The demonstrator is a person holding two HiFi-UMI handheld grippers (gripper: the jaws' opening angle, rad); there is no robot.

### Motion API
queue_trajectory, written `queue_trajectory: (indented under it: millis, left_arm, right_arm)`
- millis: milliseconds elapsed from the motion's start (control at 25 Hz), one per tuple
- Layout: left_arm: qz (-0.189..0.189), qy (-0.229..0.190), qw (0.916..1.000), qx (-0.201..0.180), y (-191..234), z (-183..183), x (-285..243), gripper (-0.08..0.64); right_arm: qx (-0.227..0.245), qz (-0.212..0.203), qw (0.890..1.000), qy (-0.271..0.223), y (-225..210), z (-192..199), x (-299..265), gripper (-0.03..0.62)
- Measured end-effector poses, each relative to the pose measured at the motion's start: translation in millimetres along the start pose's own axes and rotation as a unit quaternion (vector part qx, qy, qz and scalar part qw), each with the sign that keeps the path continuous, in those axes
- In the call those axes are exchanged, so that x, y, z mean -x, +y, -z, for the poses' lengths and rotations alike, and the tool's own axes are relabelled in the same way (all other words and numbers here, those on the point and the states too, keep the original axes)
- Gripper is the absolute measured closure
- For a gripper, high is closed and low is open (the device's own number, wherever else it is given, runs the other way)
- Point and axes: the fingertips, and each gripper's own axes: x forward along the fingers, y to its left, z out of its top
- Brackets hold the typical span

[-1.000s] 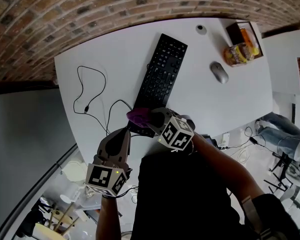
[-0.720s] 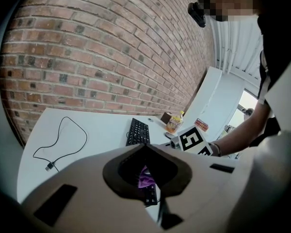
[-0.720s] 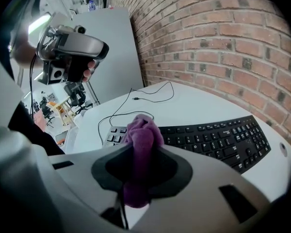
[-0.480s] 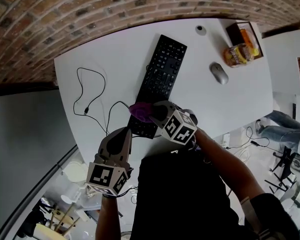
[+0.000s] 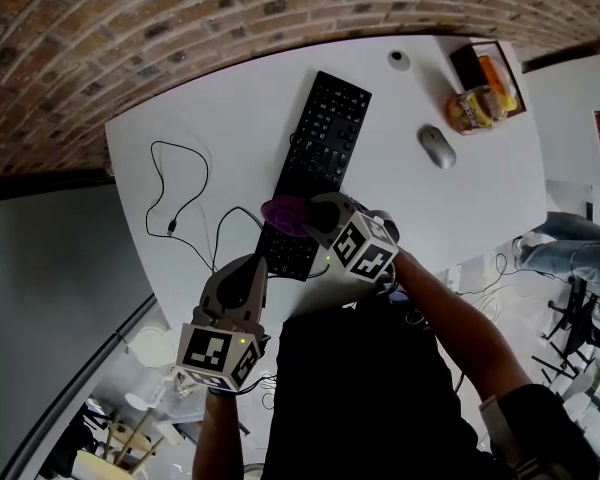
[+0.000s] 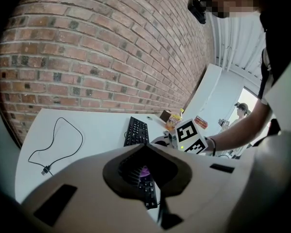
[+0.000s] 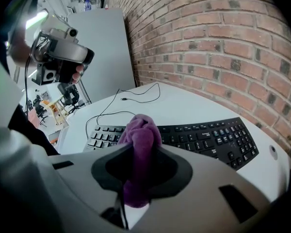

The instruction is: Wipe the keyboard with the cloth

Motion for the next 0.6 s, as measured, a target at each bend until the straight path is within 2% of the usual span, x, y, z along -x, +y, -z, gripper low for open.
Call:
queue_trajectory:
  millis: [600]
  left_arm:
    - [0.001, 0.008, 1.0, 0.004, -1.3, -2.1, -12.0, 0.546]
  right_arm:
    - [-0.001, 0.03, 1.0, -0.004, -46.8, -0.5, 4.8, 0.494]
